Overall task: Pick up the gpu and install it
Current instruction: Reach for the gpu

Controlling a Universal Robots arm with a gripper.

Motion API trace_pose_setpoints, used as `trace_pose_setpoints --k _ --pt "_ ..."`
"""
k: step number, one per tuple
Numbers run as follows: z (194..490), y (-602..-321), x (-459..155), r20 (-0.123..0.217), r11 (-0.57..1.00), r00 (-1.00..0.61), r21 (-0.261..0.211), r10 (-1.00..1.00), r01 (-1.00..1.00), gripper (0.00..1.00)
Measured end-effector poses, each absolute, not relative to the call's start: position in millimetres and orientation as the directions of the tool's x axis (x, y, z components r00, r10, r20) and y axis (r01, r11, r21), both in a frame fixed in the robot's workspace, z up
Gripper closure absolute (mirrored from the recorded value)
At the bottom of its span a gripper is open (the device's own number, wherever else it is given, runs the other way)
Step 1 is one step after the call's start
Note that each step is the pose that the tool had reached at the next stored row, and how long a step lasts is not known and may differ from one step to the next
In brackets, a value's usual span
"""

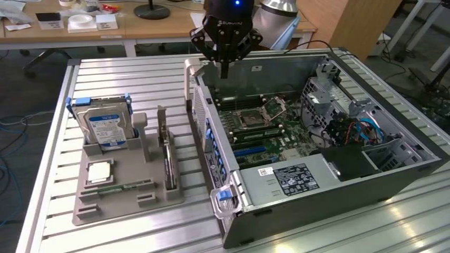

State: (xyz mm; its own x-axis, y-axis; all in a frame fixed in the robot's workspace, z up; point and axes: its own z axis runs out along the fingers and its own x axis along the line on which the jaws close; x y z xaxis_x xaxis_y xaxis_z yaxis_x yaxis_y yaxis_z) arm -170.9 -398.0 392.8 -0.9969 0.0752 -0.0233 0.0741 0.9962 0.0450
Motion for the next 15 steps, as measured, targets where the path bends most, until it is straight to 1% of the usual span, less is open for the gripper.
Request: trace_pose_setpoints --k 15 --pt "393 -397 -196 -0.023 0.996 -0.997 0.045 0.075 0.074 0.89"
